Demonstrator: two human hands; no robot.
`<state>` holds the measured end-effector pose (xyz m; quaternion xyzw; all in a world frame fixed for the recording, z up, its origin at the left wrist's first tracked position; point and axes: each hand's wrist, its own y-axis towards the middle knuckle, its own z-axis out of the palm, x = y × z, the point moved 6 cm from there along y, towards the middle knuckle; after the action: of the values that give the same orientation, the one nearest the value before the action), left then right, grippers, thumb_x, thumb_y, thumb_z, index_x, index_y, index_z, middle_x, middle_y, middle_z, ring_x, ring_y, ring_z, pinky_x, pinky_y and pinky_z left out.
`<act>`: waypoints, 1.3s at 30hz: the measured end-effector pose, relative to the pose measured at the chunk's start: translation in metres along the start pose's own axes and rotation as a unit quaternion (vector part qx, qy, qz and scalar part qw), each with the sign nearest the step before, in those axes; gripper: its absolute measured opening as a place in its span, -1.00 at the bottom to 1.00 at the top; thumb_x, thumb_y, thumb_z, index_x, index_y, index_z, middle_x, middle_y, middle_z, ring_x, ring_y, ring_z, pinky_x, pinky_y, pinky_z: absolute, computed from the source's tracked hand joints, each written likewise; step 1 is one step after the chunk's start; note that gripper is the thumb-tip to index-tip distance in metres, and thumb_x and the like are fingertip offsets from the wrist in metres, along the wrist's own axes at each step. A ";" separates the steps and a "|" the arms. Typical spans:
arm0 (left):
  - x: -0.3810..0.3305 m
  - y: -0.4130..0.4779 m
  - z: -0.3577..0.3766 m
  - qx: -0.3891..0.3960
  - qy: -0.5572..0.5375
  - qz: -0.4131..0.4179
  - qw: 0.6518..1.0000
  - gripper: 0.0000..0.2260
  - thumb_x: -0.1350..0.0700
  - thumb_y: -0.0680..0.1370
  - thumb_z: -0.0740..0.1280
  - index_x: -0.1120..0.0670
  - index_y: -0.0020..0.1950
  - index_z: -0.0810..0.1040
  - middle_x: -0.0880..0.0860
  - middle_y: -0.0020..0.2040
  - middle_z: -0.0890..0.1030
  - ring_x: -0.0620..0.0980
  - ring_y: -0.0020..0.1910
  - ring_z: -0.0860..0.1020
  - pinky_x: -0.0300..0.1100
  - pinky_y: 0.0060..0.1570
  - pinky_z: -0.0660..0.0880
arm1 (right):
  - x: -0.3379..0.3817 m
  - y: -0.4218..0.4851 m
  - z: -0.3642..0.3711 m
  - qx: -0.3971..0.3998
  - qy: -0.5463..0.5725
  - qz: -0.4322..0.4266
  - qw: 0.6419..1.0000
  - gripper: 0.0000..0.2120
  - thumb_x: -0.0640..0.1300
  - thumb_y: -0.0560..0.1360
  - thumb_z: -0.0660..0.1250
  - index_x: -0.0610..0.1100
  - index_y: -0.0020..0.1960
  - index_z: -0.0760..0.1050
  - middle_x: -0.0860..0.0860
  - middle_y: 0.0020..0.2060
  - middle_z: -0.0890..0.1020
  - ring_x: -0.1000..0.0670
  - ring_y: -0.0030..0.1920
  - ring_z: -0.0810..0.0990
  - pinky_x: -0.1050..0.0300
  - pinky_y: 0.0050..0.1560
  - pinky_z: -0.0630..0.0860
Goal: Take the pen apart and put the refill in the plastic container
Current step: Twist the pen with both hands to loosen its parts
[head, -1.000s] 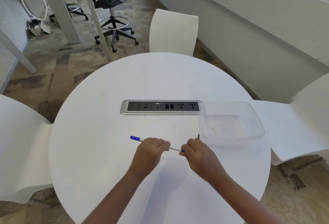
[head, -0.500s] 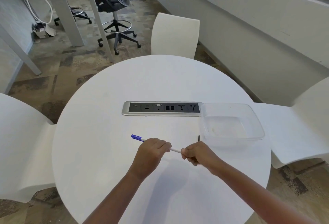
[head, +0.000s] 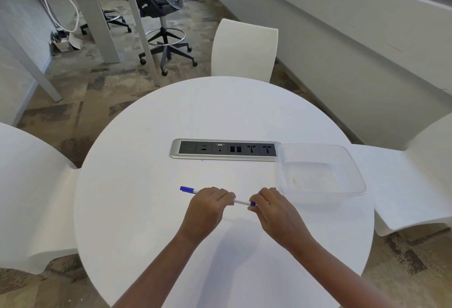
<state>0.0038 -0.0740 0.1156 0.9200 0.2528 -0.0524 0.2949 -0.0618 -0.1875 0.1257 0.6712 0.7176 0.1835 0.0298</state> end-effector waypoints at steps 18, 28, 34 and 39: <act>-0.003 -0.001 -0.006 -0.016 0.013 0.022 1.000 -0.79 0.42 0.23 0.50 0.13 -0.30 0.63 -0.01 -0.42 0.60 0.03 -0.47 0.53 -0.25 -0.48 0.47 | -0.027 -0.004 0.034 0.274 0.542 0.399 0.687 -0.65 -0.20 0.51 0.23 -0.13 -0.44 0.50 0.11 -0.65 0.41 0.13 -0.57 0.31 0.36 -0.49 0.28; 0.007 -0.005 -0.009 -0.007 0.020 0.004 1.000 -0.76 0.41 0.17 0.55 0.13 -0.31 0.64 -0.02 -0.42 0.62 0.02 -0.48 0.54 -0.27 -0.49 0.46 | -0.019 0.001 0.022 0.177 0.362 0.253 0.879 -0.86 -0.13 0.53 0.21 -0.04 -0.14 0.52 0.11 -0.40 0.48 0.09 -0.35 0.43 0.27 -0.29 0.36; 0.005 -0.004 -0.013 -0.013 0.021 0.011 1.000 -0.78 0.35 0.17 0.59 0.14 -0.29 0.66 -0.01 -0.41 0.63 0.01 -0.47 0.56 -0.29 -0.47 0.49 | 0.006 0.002 0.001 0.058 0.078 0.046 0.994 -0.87 -0.18 0.37 0.44 -0.18 -0.14 0.52 -0.06 -0.29 0.57 -0.06 -0.28 0.52 0.13 -0.39 0.48; 0.003 -0.005 -0.013 -0.018 0.018 0.012 1.000 -0.77 0.35 0.17 0.59 0.14 -0.28 0.66 -0.01 -0.40 0.64 0.02 -0.47 0.56 -0.28 -0.47 0.50 | 0.013 0.008 -0.006 0.008 0.013 -0.009 1.000 -0.81 -0.26 0.24 0.54 -0.21 -0.37 0.52 -0.05 -0.48 0.54 -0.06 -0.47 0.50 0.21 -0.56 0.42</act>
<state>0.0034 -0.0615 0.1231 0.9184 0.2475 -0.0280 0.3076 -0.0572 -0.1756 0.1363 0.6622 0.7256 0.1861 0.0173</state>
